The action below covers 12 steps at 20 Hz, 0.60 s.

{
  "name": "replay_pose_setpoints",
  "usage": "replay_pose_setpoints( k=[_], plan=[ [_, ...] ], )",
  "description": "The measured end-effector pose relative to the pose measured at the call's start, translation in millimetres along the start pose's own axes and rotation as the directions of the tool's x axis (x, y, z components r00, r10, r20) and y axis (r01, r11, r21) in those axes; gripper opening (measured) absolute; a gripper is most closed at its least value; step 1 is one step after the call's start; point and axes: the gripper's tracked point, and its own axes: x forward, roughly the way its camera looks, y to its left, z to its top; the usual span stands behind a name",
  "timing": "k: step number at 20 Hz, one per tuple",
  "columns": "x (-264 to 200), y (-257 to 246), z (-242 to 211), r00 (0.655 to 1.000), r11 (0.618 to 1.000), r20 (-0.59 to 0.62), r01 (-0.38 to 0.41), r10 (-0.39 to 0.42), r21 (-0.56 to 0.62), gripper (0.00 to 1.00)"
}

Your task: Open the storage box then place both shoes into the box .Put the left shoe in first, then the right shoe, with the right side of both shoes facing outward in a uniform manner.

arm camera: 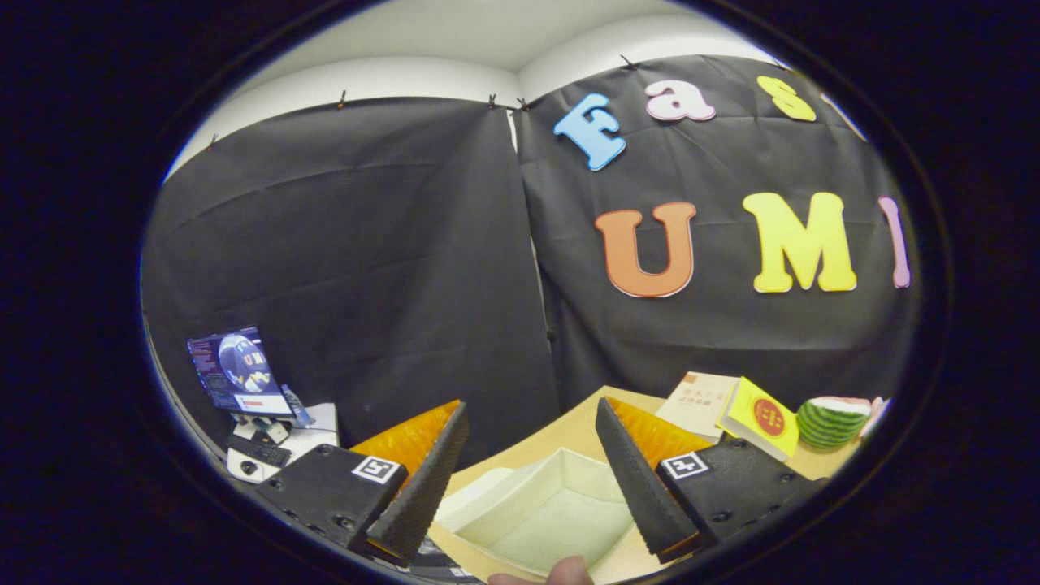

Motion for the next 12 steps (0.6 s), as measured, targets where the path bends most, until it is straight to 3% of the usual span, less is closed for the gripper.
replay_pose_setpoints(
  k=[6, 12],
  plan=[
    [-59.2, -79.6, -11.5, 0.985, 0.985, 0.009, 0.17, -0.17, 0.006, 1.0],
    [-127.2, -172.5, -44.9, 0.925, 0.925, -0.029, 0.379, -0.379, -0.007, 1.0]
  ],
)
